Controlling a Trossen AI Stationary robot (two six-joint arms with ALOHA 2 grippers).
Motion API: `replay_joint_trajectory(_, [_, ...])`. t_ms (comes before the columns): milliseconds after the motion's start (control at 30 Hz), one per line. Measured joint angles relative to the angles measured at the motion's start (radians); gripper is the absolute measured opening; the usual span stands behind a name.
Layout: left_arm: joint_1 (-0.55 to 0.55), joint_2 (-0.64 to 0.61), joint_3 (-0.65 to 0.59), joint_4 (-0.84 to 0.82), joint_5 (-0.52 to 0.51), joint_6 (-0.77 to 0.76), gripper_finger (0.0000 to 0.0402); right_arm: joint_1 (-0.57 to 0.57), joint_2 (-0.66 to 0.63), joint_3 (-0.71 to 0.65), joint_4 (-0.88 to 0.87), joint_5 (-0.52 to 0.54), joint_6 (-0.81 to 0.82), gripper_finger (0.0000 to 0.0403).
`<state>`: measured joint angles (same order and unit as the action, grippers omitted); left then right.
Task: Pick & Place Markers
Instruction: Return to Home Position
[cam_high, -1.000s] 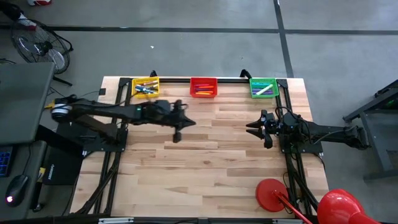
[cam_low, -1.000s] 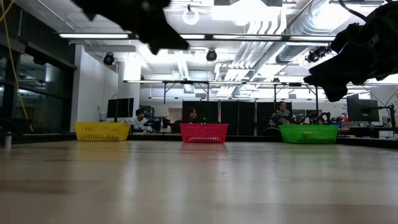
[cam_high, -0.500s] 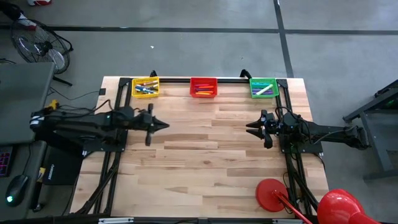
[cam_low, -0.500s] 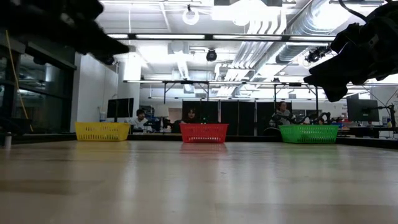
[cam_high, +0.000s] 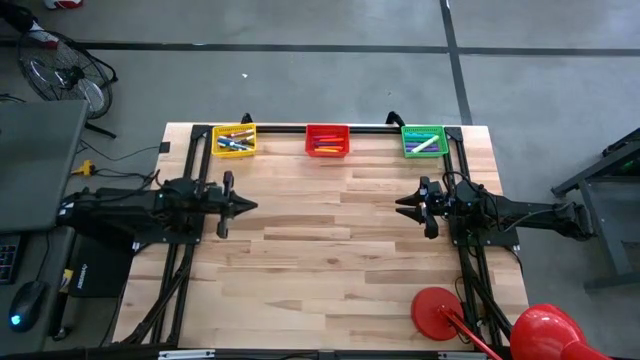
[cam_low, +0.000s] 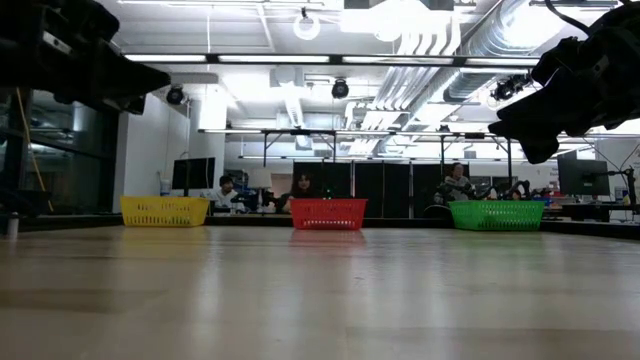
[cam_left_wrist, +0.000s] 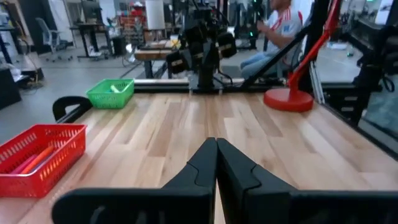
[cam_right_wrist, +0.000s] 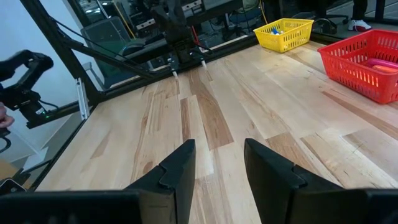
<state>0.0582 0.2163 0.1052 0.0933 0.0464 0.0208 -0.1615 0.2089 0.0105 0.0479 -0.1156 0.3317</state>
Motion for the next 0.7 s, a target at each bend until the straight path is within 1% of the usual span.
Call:
replay_joint_trajectory(133, [0.000, -0.067, -0.020, -0.022, -0.003, -0.016, 0.0000, 0.000, 0.000, 0.000, 0.000, 0.000, 0.000, 0.0126])
replay_joint_trajectory(400, [0.000, -0.217, -0.088, -0.035, 0.029, -0.031, 0.0000, 0.000, 0.000, 0.000, 0.000, 0.000, 0.000, 0.0126])
replay_joint_trajectory(700, [0.000, -0.209, -0.091, -0.073, 0.031, -0.051, 0.0000, 0.000, 0.001, 0.000, -0.003, 0.000, 0.000, 0.0126])
